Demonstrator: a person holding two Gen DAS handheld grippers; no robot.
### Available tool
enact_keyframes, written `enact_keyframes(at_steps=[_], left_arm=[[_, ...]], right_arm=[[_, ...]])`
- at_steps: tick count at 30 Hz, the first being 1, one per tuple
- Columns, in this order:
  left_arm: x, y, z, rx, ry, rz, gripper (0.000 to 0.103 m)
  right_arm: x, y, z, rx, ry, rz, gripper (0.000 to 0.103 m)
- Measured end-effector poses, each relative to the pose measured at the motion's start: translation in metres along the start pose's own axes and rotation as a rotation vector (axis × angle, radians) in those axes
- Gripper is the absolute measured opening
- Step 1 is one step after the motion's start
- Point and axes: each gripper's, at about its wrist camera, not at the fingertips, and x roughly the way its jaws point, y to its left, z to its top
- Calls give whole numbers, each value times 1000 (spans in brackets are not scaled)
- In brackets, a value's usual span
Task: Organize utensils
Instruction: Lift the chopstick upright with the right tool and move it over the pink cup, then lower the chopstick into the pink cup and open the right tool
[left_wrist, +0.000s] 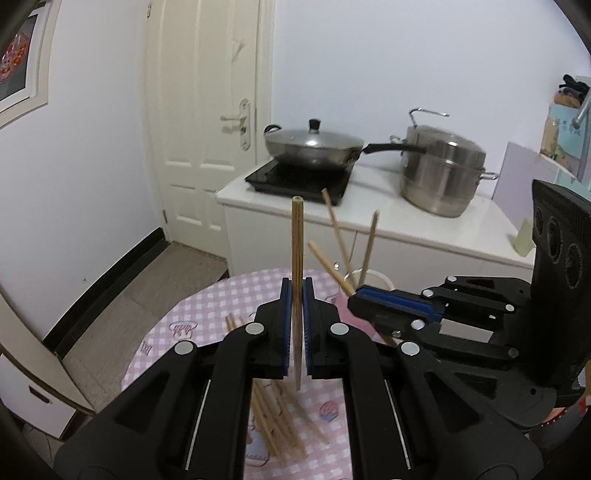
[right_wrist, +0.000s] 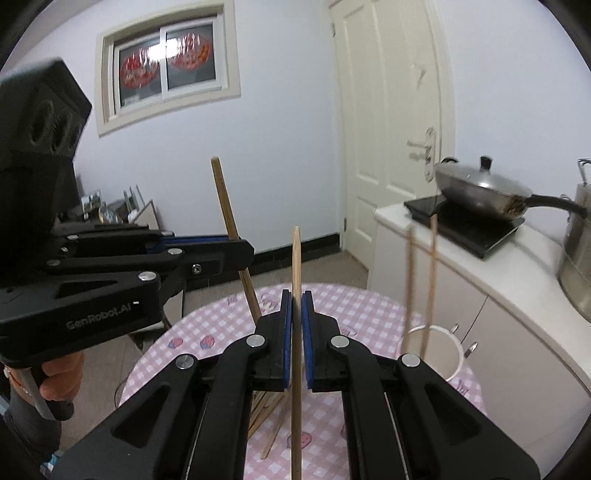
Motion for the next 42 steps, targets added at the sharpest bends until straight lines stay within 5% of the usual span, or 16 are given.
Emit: enact_keyframes(at_steps=[9,28,42], left_arm=[[11,-18,34,-30,-75,-71,6],[45,-69,77,-5,-162,-157,6],[106,-71,57,7,-60,-123,6]], right_arm=[[-33,-51,13,59,-190,-101,4],[11,-130,27,111,-444,-159,4],[26,-152,1,131,-539,-169,4]])
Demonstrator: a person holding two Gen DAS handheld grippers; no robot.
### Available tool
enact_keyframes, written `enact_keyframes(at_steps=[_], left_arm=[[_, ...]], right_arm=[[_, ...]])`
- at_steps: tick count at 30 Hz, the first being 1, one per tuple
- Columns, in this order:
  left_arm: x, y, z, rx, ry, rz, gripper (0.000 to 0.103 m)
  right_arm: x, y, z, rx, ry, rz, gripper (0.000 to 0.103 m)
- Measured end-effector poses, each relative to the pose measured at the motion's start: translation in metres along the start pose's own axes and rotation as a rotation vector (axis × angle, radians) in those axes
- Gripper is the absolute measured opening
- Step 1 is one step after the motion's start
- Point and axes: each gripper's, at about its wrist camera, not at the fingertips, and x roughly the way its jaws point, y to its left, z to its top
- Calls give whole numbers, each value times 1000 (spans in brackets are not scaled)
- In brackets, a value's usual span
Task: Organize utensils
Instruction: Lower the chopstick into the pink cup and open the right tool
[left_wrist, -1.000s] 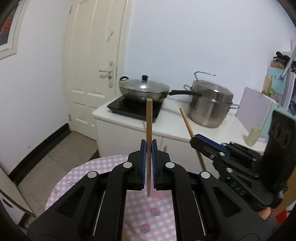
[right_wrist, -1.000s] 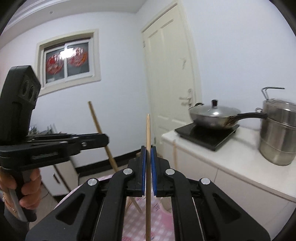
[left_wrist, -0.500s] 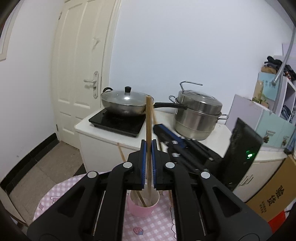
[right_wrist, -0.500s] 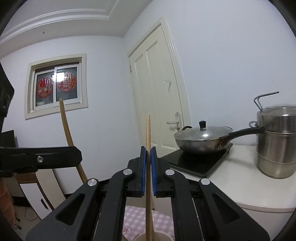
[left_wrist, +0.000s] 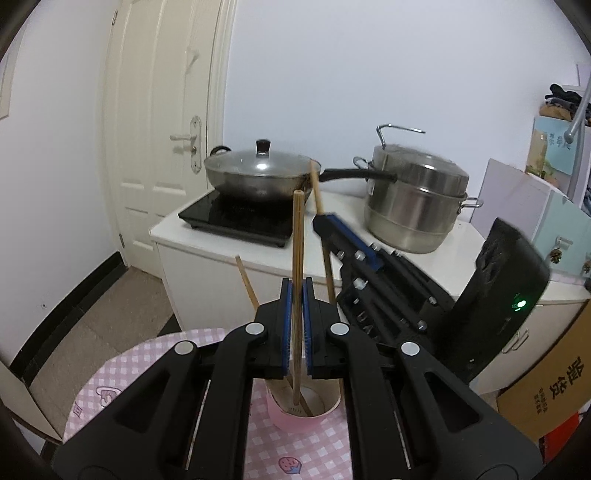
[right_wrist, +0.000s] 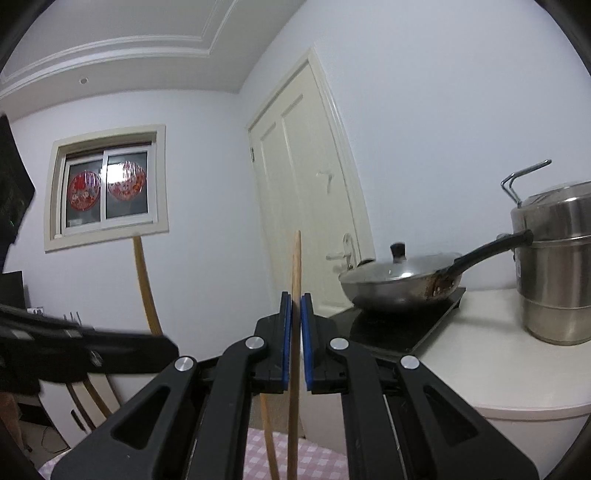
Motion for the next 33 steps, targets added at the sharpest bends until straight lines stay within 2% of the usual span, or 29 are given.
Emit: enact_keyframes(at_steps=[9,21,28,33], left_arm=[[7,2,-8,12,22,12,6],[21,3,-23,12,99,-9,6],[18,0,-30,16,124,-6,7],[4,-3,-32,27,128,-12,7]], right_arm=[[4,6,-2,-18,-18,21,4],[-4,1,-32,-5,129,-13,5],[-13,11,-34,-9,196,-35,6],[-27,23,-29,-16,217,-45,19]])
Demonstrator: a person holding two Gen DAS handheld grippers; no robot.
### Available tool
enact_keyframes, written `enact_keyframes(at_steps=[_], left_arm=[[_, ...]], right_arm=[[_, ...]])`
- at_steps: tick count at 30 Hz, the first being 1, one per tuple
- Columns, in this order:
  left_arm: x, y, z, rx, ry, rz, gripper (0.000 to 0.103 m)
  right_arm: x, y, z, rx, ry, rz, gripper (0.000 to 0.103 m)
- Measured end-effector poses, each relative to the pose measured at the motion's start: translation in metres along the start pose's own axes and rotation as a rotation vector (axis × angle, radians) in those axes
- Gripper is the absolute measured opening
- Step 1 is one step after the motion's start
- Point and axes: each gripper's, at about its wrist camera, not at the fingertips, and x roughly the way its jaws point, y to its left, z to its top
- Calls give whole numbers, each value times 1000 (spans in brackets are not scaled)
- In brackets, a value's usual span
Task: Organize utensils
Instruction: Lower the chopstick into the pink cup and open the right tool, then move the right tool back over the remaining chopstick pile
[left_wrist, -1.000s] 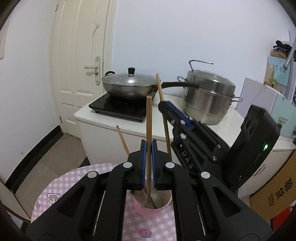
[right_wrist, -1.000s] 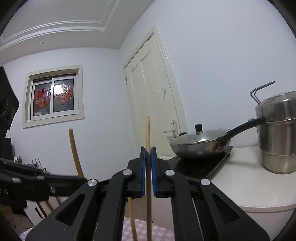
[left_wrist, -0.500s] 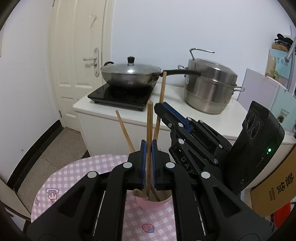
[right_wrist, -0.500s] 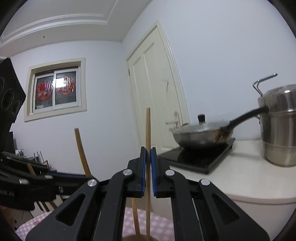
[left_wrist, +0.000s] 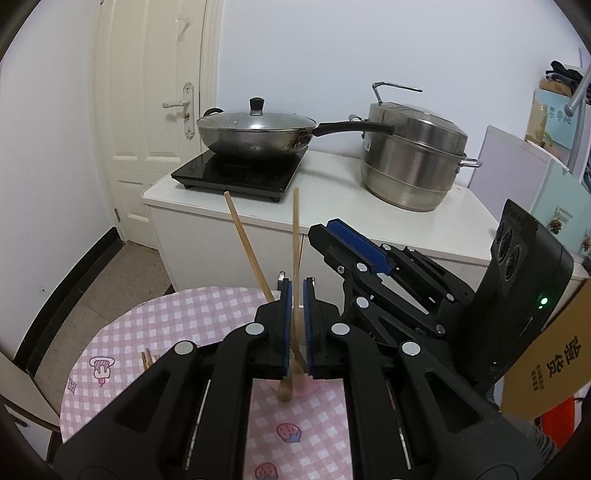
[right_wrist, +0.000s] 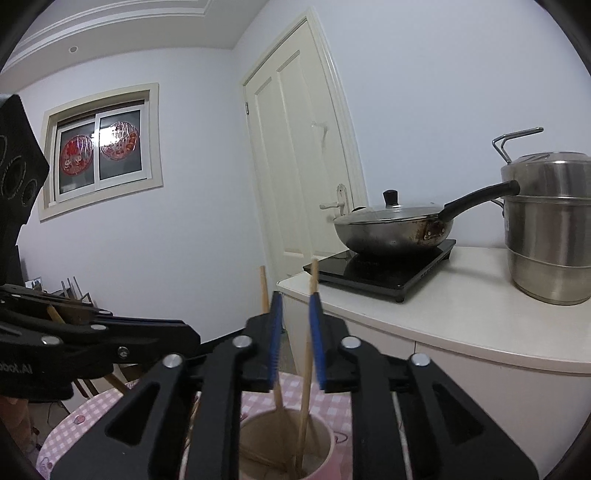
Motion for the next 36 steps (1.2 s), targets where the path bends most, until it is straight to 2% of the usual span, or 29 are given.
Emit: enact_keyframes(at_steps=[3,14,27,29,30,31,33,36], left_arm=[[-8,-2,-3,7,5,0,7],[-54,11,-25,12,-19,76,7],[-86,48,-77,-30,-1,166,7],[-90,55,-86,-34,4,183,20],[-93,58,-90,-37,-2,192,50],[-98,60,-94,-39,-26,209,71],[-108,64,-100,-25,-75,256,71],[-114,75,-105,-46,-73,255,71]], right_arm=[[-11,8,2,-8,11,-14,24],[-55,40,5,-39,51,-45,38],[-78,107,-12,-145,109,32,42],[-81,117,-15,-164,102,38,42],[-83,123,-15,-177,95,41,42],[-84,128,-16,-192,88,43,42],[-85,140,-16,-229,78,48,42],[-82,154,-17,-272,70,49,42]])
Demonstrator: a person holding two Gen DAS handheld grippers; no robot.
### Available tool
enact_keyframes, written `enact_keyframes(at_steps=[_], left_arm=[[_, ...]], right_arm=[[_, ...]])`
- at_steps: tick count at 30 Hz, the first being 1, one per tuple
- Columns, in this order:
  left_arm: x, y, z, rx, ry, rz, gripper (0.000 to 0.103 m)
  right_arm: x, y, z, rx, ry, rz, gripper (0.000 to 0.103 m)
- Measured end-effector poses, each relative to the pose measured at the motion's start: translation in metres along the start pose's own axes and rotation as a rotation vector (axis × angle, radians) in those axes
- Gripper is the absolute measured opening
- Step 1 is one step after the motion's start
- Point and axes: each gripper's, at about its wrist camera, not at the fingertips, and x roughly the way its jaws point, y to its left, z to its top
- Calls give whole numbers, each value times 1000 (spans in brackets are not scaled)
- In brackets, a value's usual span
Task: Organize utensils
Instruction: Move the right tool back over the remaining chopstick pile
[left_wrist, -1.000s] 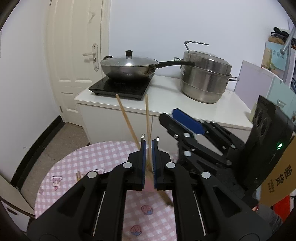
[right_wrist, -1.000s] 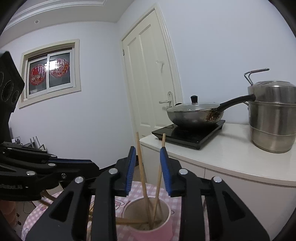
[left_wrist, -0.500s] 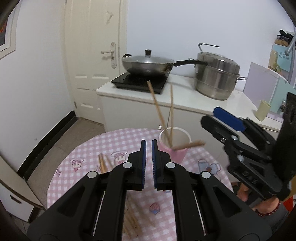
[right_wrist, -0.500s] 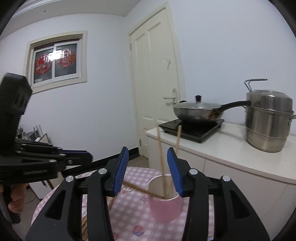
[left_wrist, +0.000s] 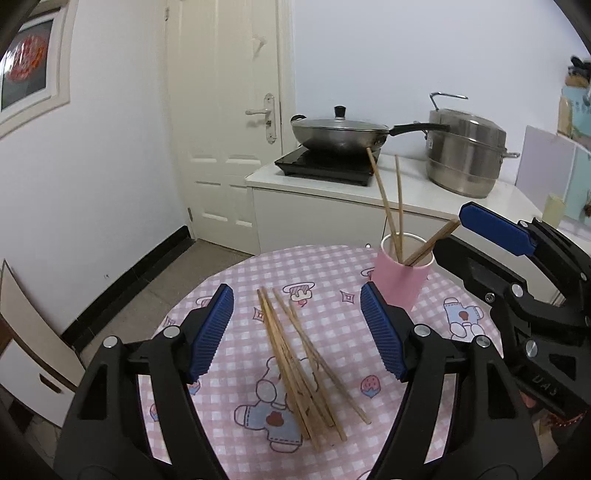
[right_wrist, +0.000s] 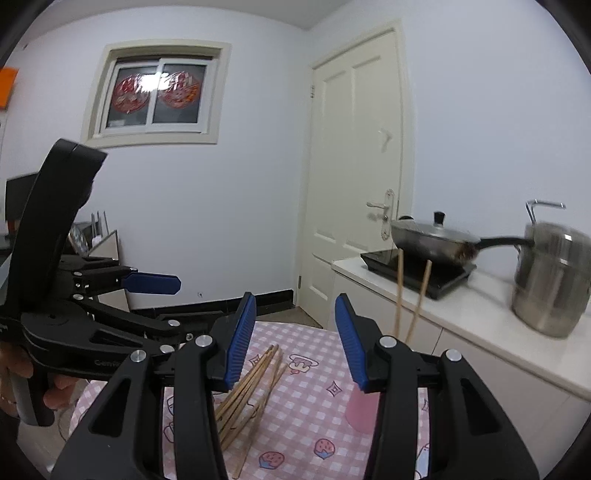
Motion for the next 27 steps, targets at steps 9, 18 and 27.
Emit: enact_keyframes(at_steps=[9,18,27], left_arm=[[21,44,-18,-89,67,16,71],[95,72,-53,-174,258,-9,71],[146,73,-78,-183,363,-11,71]], right_arm=[[34,28,-5,-75,71,31,42],[101,33,-44,-108,280,34,42],[145,9,-82,-23,434,25,42]])
